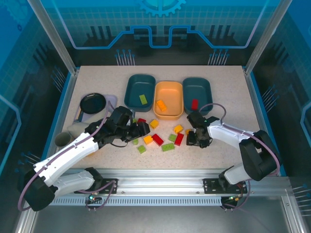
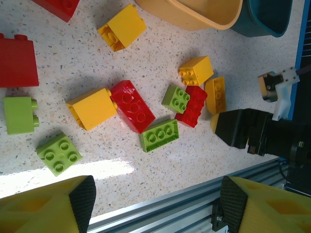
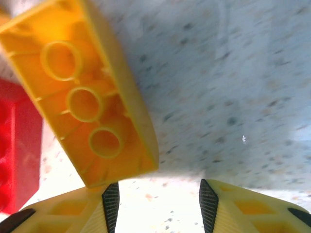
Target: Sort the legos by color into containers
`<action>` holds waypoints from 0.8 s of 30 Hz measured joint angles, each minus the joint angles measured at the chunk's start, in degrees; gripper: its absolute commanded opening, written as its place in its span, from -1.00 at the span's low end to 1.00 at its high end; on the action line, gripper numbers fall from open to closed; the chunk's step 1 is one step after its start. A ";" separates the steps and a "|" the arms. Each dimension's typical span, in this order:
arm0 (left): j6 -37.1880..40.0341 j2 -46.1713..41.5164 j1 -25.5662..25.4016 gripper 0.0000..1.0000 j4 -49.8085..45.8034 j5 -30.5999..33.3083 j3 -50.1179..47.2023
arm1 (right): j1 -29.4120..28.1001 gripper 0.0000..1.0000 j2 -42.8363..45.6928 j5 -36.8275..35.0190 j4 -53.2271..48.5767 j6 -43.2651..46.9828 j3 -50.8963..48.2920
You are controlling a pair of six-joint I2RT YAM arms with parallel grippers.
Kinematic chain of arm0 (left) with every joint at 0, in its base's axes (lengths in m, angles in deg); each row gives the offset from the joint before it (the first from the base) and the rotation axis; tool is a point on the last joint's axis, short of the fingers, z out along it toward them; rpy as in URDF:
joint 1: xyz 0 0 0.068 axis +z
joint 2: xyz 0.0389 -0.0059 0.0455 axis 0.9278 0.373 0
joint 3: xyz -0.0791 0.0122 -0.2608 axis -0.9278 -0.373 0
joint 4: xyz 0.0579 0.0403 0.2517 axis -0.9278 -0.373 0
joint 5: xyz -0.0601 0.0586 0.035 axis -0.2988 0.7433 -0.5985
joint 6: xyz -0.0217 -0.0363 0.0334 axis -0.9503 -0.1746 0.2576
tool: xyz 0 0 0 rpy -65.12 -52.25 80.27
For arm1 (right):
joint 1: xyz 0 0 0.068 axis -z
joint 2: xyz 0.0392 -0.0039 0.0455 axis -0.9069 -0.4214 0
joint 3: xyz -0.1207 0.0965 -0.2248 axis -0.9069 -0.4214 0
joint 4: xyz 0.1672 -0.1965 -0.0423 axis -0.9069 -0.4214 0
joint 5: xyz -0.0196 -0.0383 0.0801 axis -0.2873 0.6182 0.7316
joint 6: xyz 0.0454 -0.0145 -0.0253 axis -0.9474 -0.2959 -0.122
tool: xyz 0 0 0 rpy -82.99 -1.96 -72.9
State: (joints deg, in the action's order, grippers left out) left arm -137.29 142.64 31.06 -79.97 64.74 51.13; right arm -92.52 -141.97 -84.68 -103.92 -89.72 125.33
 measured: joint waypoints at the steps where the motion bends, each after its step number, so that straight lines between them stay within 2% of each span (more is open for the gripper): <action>1: 0.00 0.00 0.00 0.45 0.07 0.00 0.00 | 0.72 0.04 0.00 -0.35 -0.11 0.70 0.22; 6: -0.02 0.17 -0.11 0.45 1.27 0.00 0.00 | 0.02 0.29 -0.26 -1.07 -1.16 5.05 3.45; 10: -0.48 0.44 -0.33 0.48 3.78 -0.31 -0.35 | -1.11 0.35 -2.64 -2.03 -1.49 8.35 7.02; 16: -3.26 0.74 -0.33 0.48 9.57 -0.92 -2.56 | 1.25 0.03 -10.12 -2.25 -1.84 13.70 12.85; 20: -3.91 1.92 -0.37 0.49 11.93 -1.01 -2.58 | 2.27 -0.05 -13.86 -2.14 -1.79 16.17 14.43; 24: -4.79 2.69 -0.37 0.49 13.49 -1.33 -2.58 | 2.36 -0.33 -15.41 -2.08 -1.84 16.98 14.67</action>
State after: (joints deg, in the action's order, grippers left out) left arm -142.08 145.32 30.69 -66.49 63.41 48.55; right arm -90.16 -157.38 -86.76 -105.76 -72.73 139.99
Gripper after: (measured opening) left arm 0.742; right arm 0.396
